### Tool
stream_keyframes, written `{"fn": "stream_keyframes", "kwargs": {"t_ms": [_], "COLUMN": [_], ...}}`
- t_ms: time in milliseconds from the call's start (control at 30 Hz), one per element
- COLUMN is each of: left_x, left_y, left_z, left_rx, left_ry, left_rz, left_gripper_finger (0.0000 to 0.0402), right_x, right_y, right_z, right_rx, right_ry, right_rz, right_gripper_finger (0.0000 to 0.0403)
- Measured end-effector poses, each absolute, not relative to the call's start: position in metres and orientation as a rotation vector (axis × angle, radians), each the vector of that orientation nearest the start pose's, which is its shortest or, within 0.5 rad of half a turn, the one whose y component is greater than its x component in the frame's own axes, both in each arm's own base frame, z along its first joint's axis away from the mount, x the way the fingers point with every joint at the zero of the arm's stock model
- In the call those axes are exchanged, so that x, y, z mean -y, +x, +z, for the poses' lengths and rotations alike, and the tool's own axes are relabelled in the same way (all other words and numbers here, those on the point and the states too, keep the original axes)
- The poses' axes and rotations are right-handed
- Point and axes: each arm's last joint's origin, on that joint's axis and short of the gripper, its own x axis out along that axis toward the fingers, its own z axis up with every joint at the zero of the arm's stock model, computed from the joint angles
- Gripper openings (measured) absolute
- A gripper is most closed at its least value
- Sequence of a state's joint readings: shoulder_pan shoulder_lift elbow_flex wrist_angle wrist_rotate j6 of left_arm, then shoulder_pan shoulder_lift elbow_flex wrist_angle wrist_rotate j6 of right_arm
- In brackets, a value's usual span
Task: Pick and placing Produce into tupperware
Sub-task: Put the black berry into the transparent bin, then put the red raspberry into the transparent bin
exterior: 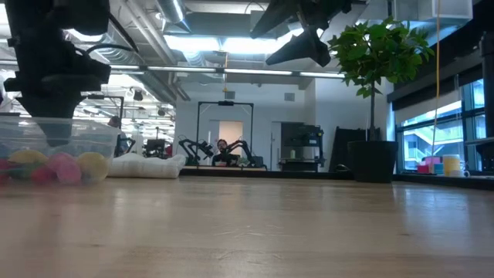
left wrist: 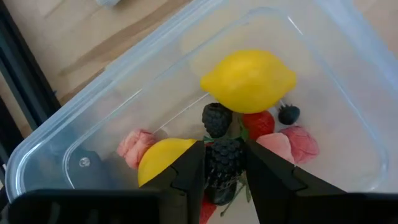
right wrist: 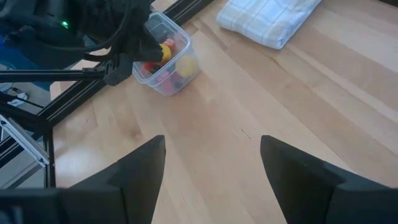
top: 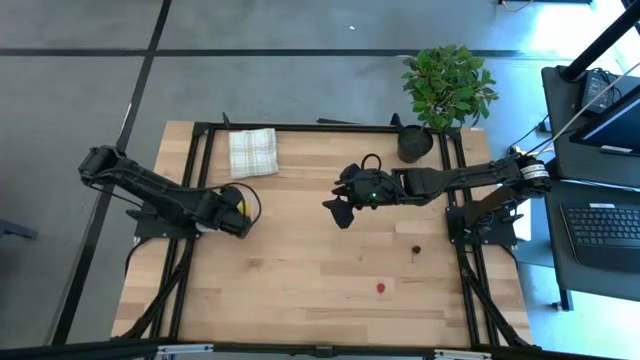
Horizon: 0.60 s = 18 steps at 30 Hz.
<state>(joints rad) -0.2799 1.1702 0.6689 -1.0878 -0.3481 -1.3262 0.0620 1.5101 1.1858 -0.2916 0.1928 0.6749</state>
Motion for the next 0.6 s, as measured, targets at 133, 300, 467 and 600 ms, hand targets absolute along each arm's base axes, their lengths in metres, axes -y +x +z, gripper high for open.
{"fn": "stream_keyframes", "kwargs": {"t_ms": [133,300,467,600], "left_x": [0.0334,0.0334,0.0334,0.0330], "left_y": [0.1559,0.1559,0.1558,0.1542], "left_z": [0.1864,0.1864,0.1865,0.1914], "left_rx": [-1.164,-1.165,-1.182,-1.171], "left_ry": [-0.579,-0.579,-0.543,-0.542], "left_rz": [0.983,0.983,0.955,0.922], "left_gripper_finger": [0.0126,0.0145,0.0150,0.0144], "right_x": [-0.0151,-0.0151,-0.0151,-0.0154], "right_y": [0.3334,0.3327,0.3324,0.3323], "right_z": [0.2901,0.2891,0.2888,0.2888], "right_rx": [-0.545,-0.557,-0.562,-0.566], "right_ry": [0.571,0.569,0.568,0.568], "right_rz": [-0.326,-0.330,-0.331,-0.321], "right_gripper_finger": [0.0264,0.0264,0.0264,0.0264]}}
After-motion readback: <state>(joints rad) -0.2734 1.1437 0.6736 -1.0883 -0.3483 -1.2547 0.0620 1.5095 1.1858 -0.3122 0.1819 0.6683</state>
